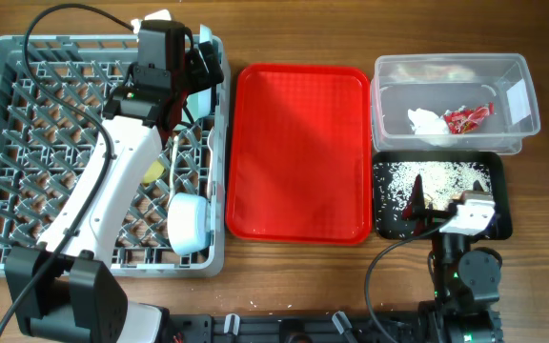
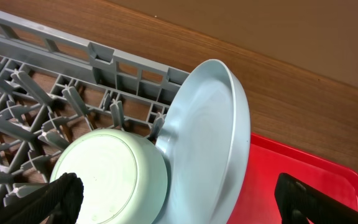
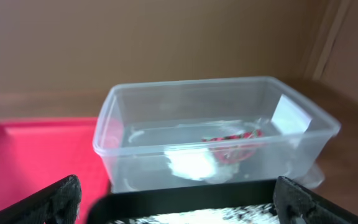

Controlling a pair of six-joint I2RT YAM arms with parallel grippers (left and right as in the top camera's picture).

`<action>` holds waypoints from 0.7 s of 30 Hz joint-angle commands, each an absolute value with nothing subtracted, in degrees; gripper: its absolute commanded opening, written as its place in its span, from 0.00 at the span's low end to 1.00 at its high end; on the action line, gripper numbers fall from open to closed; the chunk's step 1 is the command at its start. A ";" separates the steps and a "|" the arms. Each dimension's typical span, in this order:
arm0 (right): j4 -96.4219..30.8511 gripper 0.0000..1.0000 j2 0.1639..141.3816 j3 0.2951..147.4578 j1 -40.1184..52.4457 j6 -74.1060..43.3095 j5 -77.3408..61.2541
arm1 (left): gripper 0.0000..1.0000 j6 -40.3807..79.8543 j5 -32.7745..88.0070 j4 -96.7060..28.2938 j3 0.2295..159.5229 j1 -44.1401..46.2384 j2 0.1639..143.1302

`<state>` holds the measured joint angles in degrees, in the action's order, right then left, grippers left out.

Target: Sort waste into correct bins and load items into the dishwasher rack

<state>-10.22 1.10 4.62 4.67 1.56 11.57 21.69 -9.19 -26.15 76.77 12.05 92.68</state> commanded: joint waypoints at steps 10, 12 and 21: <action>-10.04 1.00 0.21 4.56 4.49 10.44 10.00 | 1.00 20.99 -9.93 -26.04 77.10 11.99 91.94; -10.07 1.00 0.21 4.56 4.49 10.41 10.00 | 1.00 21.02 -9.93 -26.04 77.10 11.99 91.94; -10.07 1.00 0.25 4.56 4.49 10.41 10.00 | 1.00 21.02 -10.09 -32.27 77.10 11.88 85.86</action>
